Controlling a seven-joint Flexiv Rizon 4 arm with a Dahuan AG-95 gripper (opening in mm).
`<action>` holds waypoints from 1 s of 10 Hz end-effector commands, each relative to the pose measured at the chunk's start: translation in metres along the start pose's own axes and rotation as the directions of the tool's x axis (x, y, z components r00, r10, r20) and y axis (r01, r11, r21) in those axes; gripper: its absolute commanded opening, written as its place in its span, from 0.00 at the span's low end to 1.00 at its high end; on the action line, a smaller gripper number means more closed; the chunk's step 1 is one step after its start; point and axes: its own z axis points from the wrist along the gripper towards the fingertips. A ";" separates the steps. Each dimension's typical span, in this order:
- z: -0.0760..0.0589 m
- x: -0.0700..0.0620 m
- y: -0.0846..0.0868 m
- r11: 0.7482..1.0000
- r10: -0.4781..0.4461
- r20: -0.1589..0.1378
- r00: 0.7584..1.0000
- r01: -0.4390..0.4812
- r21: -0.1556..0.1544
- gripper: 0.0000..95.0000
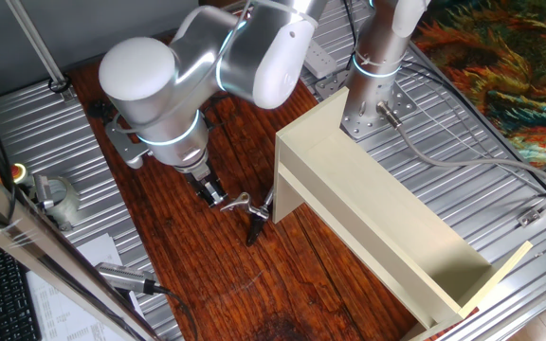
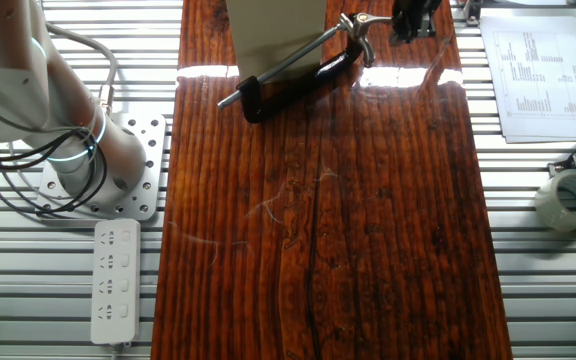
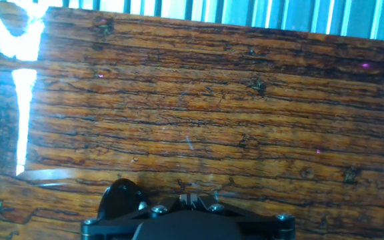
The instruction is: Turn on the water tap
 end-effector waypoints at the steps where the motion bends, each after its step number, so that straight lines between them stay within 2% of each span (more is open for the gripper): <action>1: -0.001 -0.001 0.010 1.000 0.010 -0.003 1.000 -0.010 0.000 0.00; 3: -0.004 0.001 0.018 1.000 0.005 -0.012 1.000 -0.005 -0.001 0.00; 10: 0.001 0.003 0.021 1.000 0.001 -0.011 1.000 -0.001 -0.005 0.00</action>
